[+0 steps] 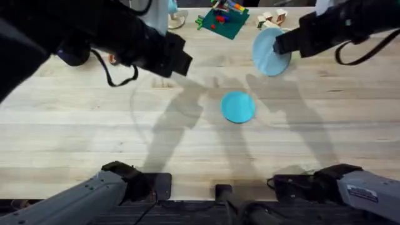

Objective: Pick up the plates from the table one by one and place each into a slot on the dish rack.

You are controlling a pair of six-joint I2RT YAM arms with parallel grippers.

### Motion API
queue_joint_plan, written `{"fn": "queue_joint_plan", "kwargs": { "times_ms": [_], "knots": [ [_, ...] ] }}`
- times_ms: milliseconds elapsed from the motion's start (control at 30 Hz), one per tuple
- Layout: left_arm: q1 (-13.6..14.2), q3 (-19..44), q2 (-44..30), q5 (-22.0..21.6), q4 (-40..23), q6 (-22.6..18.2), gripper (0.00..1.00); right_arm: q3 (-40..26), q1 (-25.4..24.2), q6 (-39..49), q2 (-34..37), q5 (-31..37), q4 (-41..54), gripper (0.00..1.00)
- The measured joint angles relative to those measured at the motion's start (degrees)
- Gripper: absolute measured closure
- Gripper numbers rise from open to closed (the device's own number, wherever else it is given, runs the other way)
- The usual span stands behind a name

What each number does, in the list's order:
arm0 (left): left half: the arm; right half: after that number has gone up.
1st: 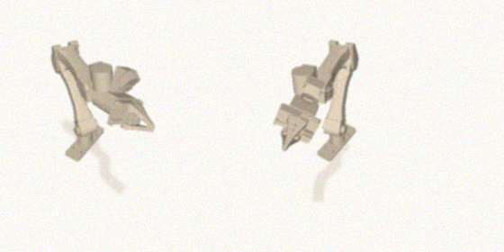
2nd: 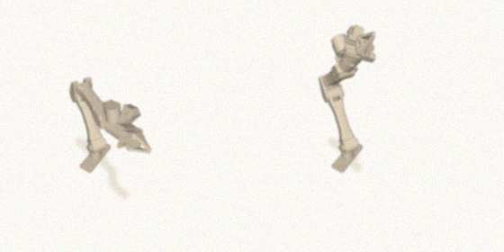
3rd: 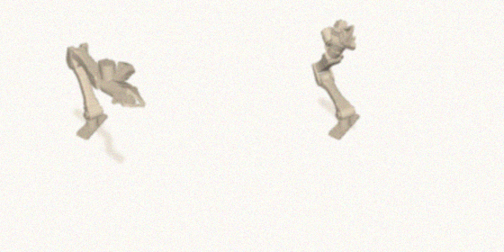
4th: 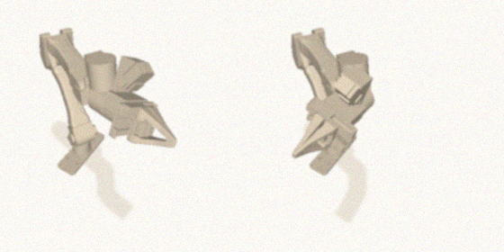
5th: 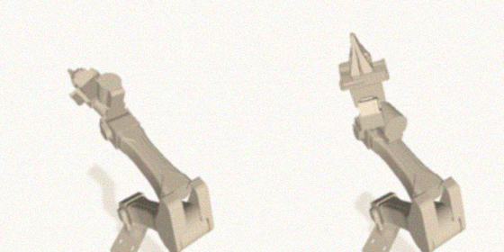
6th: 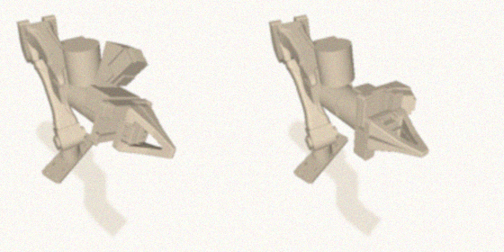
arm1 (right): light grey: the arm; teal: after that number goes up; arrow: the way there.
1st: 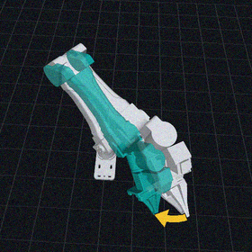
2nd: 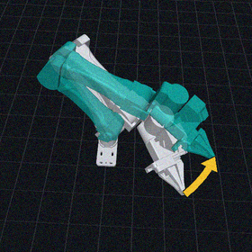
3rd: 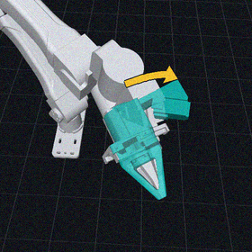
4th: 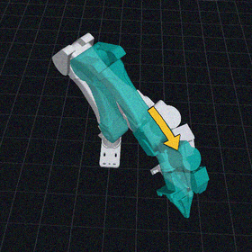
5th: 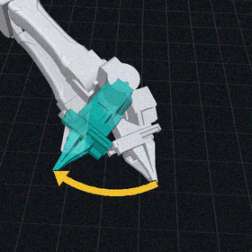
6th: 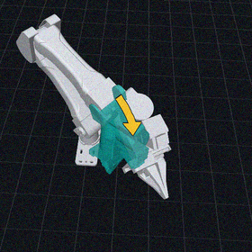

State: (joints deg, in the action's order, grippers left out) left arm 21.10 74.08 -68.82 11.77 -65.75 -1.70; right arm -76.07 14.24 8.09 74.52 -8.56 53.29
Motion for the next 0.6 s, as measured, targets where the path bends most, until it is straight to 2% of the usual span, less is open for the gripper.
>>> {"fn": "queue_joint_plan", "kwargs": {
  "times_ms": [200,233,400,433,600],
  "knots": [
    [5.54,0.00,1.05,-3.03,-1.62,1.02,0.958,-2.21,-0.46,7.06,0.00,0.00,1.62,0.971],
    [5.93,0.00,1.05,-3.28,-1.60,1.08,0.885,-2.21,-0.46,7.77,0.00,0.05,1.65,0.971],
    [6.19,0.00,1.07,-4.17,-1.62,1.33,0.115,-2.21,-0.46,10.24,0.00,2.70,1.75,0.971],
    [6.19,0.00,1.05,-4.18,-1.62,1.66,0.035,-2.21,-0.46,10.68,0.00,3.44,1.78,0.971],
    [6.19,0.00,1.05,-4.35,-1.62,1.74,0.006,-2.21,-0.92,13.07,0.00,6.87,1.78,0.971]
  ]
}}
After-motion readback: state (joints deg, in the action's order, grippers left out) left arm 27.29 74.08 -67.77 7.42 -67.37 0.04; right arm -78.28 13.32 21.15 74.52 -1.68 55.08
